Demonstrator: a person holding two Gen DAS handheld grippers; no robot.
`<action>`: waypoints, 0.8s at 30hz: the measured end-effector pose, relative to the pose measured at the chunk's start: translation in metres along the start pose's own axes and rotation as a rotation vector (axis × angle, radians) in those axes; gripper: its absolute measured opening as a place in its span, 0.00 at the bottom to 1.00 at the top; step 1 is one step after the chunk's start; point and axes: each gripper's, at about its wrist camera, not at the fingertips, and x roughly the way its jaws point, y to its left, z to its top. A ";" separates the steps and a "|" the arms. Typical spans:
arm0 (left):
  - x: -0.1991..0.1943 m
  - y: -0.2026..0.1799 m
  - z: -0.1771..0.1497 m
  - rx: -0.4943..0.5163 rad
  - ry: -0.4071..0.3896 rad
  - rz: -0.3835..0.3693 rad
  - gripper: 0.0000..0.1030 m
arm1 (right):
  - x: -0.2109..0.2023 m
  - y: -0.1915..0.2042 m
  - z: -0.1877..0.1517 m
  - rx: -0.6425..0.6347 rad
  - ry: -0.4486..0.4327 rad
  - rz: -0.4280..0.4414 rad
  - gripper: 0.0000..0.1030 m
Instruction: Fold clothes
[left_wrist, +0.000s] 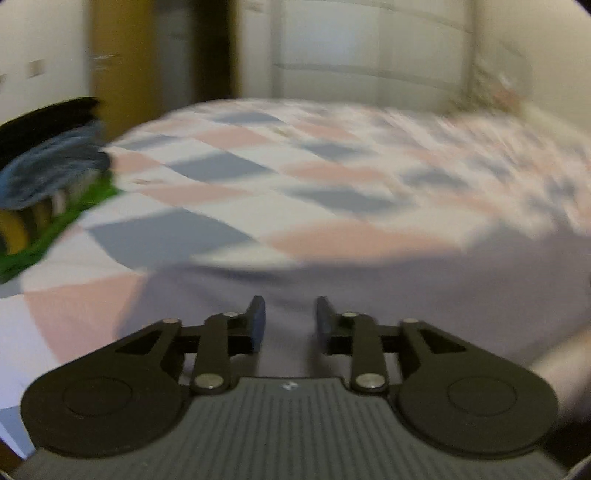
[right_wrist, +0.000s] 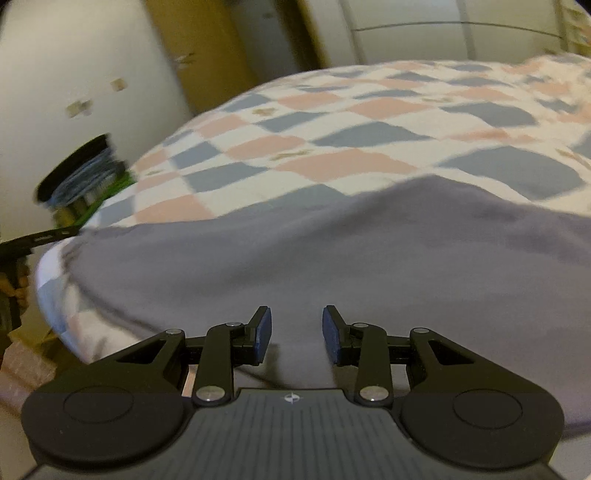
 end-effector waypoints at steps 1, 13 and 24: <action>0.005 -0.003 -0.009 0.037 0.032 0.026 0.29 | 0.002 0.003 0.000 -0.031 0.020 0.007 0.34; -0.036 -0.065 0.004 0.117 -0.014 -0.065 0.21 | -0.032 0.007 -0.015 -0.147 0.036 -0.116 0.34; -0.010 -0.214 -0.036 0.804 0.015 -0.075 0.27 | -0.005 0.072 -0.039 -0.515 0.033 -0.141 0.26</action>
